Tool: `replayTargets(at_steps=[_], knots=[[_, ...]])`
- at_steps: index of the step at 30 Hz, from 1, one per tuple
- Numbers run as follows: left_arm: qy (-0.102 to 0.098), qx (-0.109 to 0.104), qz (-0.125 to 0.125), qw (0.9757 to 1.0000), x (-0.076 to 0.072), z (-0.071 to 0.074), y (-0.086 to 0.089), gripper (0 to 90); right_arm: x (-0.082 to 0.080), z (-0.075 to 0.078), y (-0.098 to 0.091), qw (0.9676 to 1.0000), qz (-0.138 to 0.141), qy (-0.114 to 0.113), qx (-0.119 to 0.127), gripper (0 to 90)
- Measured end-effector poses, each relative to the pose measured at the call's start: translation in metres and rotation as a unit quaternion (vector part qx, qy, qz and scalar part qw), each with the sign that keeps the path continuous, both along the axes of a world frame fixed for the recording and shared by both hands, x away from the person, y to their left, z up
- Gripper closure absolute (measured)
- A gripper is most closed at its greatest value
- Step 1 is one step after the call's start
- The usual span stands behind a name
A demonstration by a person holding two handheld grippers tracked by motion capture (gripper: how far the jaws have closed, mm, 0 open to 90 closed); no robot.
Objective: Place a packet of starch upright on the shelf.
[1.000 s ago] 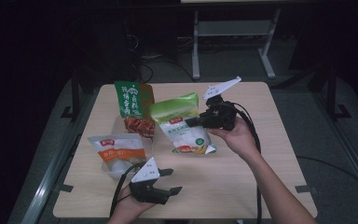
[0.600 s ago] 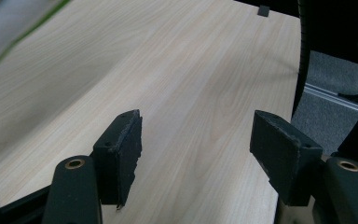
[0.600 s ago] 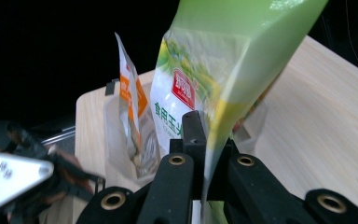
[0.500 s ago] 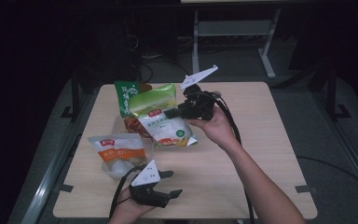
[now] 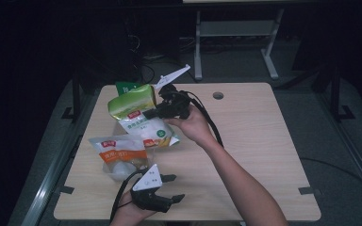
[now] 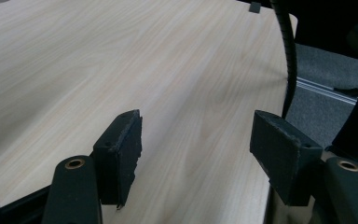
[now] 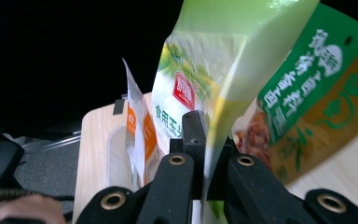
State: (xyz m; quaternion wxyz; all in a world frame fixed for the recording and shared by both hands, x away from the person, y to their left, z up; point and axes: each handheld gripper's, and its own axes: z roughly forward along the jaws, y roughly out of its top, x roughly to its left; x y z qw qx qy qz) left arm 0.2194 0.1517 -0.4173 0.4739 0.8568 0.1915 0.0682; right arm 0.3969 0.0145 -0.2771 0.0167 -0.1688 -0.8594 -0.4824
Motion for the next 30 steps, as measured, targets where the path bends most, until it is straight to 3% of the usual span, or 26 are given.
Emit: replayTargets(at_steps=[14,19,26,30], knots=[[0.005,0.004,-0.011,0.9999,-0.002,-0.002,-0.004,33.6,0.016,-0.029,0.053,0.9996,0.004,0.026,0.005,89.5],[0.006,0.000,-0.014,0.9999,-0.003,-0.002,-0.005,33.6,0.018,-0.037,0.065,0.9991,0.009,0.037,0.017,89.5],[0.004,0.000,-0.013,0.9999,-0.002,-0.002,-0.004,34.1,0.022,-0.055,0.077,0.9989,0.010,0.045,0.011,89.4],[0.005,-0.002,-0.013,0.9999,-0.001,-0.003,-0.003,34.1,0.023,-0.069,0.078,0.9981,0.003,0.055,0.027,89.4]])
